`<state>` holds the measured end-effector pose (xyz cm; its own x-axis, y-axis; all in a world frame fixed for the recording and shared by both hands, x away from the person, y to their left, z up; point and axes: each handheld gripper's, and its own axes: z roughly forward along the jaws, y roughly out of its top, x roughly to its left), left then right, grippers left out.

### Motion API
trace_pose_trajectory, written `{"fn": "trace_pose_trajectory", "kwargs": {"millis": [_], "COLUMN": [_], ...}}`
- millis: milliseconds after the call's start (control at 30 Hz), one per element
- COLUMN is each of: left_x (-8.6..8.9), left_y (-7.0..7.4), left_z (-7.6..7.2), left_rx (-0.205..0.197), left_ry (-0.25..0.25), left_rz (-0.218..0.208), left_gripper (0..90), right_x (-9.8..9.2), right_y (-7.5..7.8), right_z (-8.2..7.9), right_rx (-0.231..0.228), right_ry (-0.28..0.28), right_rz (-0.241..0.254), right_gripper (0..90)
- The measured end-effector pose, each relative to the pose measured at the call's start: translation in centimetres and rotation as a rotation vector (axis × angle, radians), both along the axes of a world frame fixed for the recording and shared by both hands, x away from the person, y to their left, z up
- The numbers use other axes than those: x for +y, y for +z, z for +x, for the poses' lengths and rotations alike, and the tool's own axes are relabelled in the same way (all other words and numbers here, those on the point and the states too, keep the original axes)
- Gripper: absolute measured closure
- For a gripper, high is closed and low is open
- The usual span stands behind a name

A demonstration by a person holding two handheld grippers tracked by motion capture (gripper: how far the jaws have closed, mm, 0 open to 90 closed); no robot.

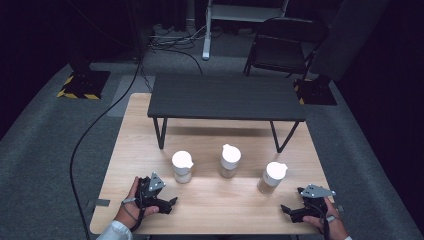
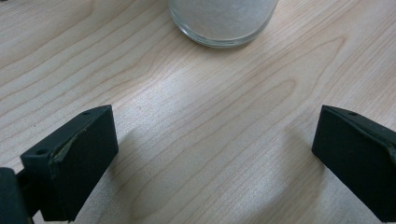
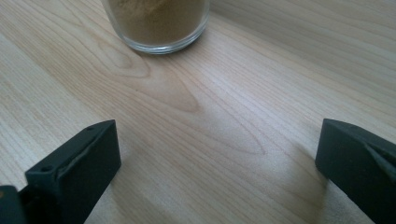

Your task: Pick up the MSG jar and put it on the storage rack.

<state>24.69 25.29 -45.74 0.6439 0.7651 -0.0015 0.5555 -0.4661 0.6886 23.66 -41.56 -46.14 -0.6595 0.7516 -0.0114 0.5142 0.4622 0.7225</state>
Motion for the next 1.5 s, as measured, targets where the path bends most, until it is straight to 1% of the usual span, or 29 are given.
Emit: {"fn": "trace_pose_trajectory", "kwargs": {"millis": [633, 800, 833, 867, 967, 1067, 1233, 1267, 1433, 1500], "left_x": [-0.1, -0.5, -0.5, -0.5, -0.2, 0.0, 0.1, 0.1, 0.1, 0.2], "left_y": [0.0, 0.3, 0.3, 0.4, 0.6, 0.7, 1.0, 1.0, 1.2, 1.3], "left_z": [-0.1, -0.3, -0.5, -0.6, -1.0, -1.3, -1.7, -1.7, -2.1, -2.3], "left_rx": [-0.002, -0.003, -0.014, -0.019, -0.034, -0.049, -0.067, -0.068, -0.088, -0.097], "left_ry": [0.007, 0.016, 0.018, 0.020, 0.036, 0.049, 0.053, 0.054, 0.061, 0.066], "left_rz": [-0.001, 0.017, 0.020, 0.017, -0.012, -0.028, -0.038, -0.045, -0.051, -0.062], "left_gripper": [0.3, 1.0, 1.9, 2.1, 1.9, 1.9, 1.9, 1.9, 1.9, 1.9], "right_x": [0.0, 0.0, 0.0, 0.0, 0.0, 0.0, 0.0, 0.0, 0.0, 0.0], "right_y": [0.0, 0.0, 0.0, 0.0, 0.0, 0.0, 0.0, 0.0, 0.0, 0.0], "right_z": [0.0, -0.1, -0.1, -0.1, -0.1, -0.1, -0.1, -0.1, -0.1, -0.1], "right_rx": [0.000, 0.000, 0.000, 0.000, 0.000, 0.000, 0.001, 0.001, 0.001, 0.000], "right_ry": [0.000, -0.003, -0.003, -0.003, -0.004, -0.004, -0.004, -0.004, -0.004, -0.004], "right_rz": [0.000, 0.000, 0.000, 0.000, -0.001, 0.000, 0.000, 0.000, 0.000, 0.000], "right_gripper": [0.0, 0.0, 0.0, 0.0, 0.0, 0.0, 0.0, 0.0, 0.0, 0.0]}}
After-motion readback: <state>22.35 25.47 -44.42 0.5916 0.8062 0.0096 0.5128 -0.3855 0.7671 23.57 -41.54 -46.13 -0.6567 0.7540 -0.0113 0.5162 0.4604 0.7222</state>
